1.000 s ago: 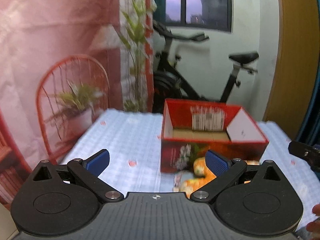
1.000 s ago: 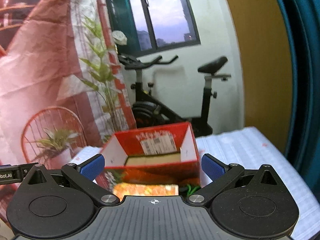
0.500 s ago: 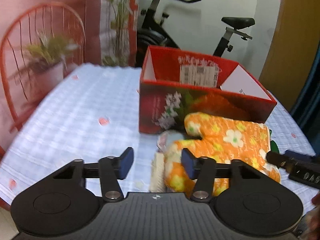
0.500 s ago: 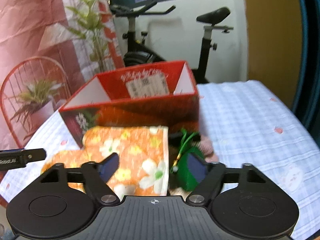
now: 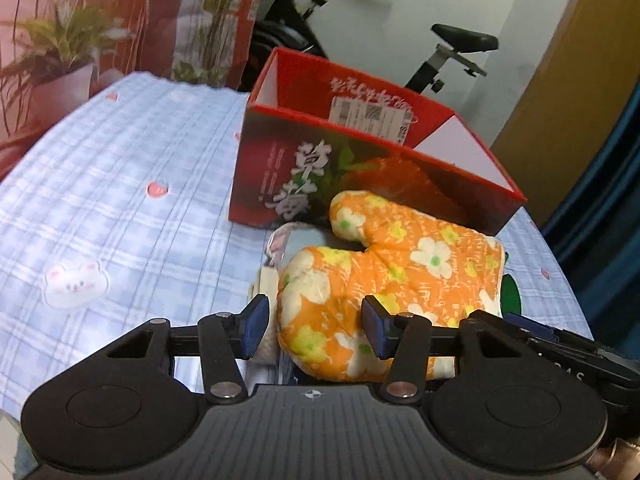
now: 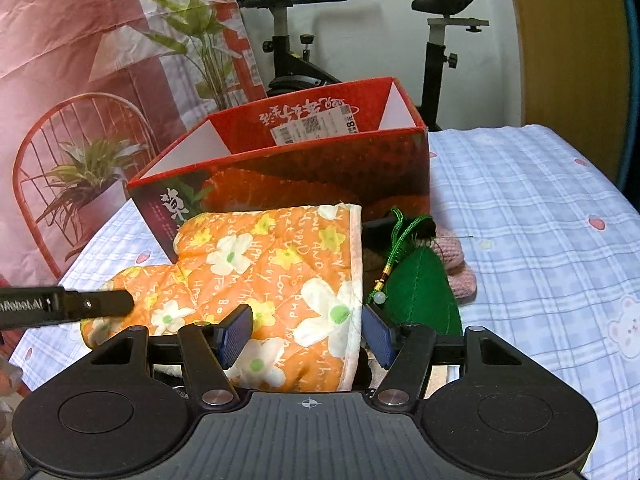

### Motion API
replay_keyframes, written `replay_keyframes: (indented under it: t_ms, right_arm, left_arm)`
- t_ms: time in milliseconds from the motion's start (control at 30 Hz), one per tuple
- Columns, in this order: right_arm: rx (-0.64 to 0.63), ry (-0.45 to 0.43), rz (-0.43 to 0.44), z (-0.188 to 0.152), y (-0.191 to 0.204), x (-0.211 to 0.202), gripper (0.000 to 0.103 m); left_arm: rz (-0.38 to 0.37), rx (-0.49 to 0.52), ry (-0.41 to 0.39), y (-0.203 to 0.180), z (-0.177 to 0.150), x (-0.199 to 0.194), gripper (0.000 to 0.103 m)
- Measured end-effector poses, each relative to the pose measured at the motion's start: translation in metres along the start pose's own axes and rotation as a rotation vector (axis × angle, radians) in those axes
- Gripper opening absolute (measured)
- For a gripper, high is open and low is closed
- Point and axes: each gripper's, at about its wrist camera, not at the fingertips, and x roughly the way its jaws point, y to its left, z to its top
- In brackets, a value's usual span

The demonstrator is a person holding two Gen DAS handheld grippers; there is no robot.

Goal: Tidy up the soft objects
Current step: 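Lower the left tool onto the orange floral oven mitt and close it, then lift the oven mitt with the left tool and drop it into the red box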

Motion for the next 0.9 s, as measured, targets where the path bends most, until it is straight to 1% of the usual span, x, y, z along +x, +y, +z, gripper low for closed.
replay_keyframes:
  t_ms: [67, 100, 133, 167, 200, 267, 367, 533, 567, 600, 633, 667, 700, 733, 800, 833, 900]
  right_arm:
    - [0.007, 0.002, 0.004, 0.0, -0.001, 0.001, 0.059]
    - [0.011, 0.001, 0.007, -0.001, -0.002, 0.001, 0.059]
    - [0.015, 0.0, 0.01, -0.001, -0.003, 0.002, 0.059]
    - [0.017, 0.001, 0.011, -0.002, -0.003, 0.002, 0.059]
    - [0.019, 0.002, 0.014, -0.002, -0.004, 0.003, 0.059]
    - [0.026, 0.005, 0.019, -0.002, -0.004, 0.003, 0.058]
    - [0.031, 0.004, 0.021, -0.002, -0.003, 0.003, 0.059]
    - [0.076, 0.019, 0.026, -0.004, -0.009, 0.008, 0.06]
    - [0.085, 0.023, 0.031, -0.005, -0.011, 0.008, 0.058]
    - [0.09, 0.024, 0.037, -0.005, -0.011, 0.008, 0.054]
    - [0.091, 0.029, 0.044, -0.005, -0.01, 0.007, 0.052]
    - [0.088, 0.028, 0.044, -0.004, -0.008, 0.004, 0.045]
    - [0.072, 0.018, 0.045, -0.003, -0.005, -0.001, 0.035]
    - [0.048, 0.002, 0.045, -0.003, -0.002, -0.005, 0.031]
    - [0.006, -0.034, 0.041, 0.0, 0.004, -0.015, 0.013]
    - [-0.004, -0.052, 0.048, 0.001, 0.006, -0.019, 0.008]
    - [-0.014, -0.075, 0.066, 0.003, 0.007, -0.026, 0.008]
  left_arm:
    - [-0.013, -0.026, 0.004, 0.004, 0.0, 0.001, 0.054]
    - [-0.016, -0.031, 0.002, 0.004, 0.001, 0.001, 0.05]
    - [-0.02, -0.028, -0.002, 0.004, 0.001, 0.0, 0.044]
    - [-0.017, -0.015, -0.007, 0.002, 0.001, -0.001, 0.031]
    - [-0.001, 0.007, -0.018, -0.001, 0.001, -0.002, 0.026]
    - [0.007, 0.039, -0.037, -0.005, 0.001, -0.007, 0.021]
    - [0.006, 0.057, -0.052, -0.008, 0.0, -0.011, 0.018]
    - [0.037, 0.082, -0.048, -0.014, -0.003, -0.011, 0.018]
    - [0.045, 0.092, -0.05, -0.017, -0.003, -0.012, 0.018]
    - [0.052, 0.098, -0.054, -0.018, -0.003, -0.014, 0.017]
    - [0.058, 0.108, -0.064, -0.019, -0.003, -0.017, 0.017]
    - [0.062, 0.115, -0.078, -0.02, -0.003, -0.021, 0.016]
    - [0.066, 0.122, -0.093, -0.02, -0.003, -0.025, 0.016]
    - [0.069, 0.127, -0.102, -0.021, -0.003, -0.028, 0.016]
    - [0.077, 0.131, -0.117, -0.021, -0.002, -0.034, 0.016]
    - [0.077, 0.131, -0.123, -0.021, -0.002, -0.037, 0.016]
    - [0.076, 0.131, -0.135, -0.023, -0.002, -0.042, 0.016]
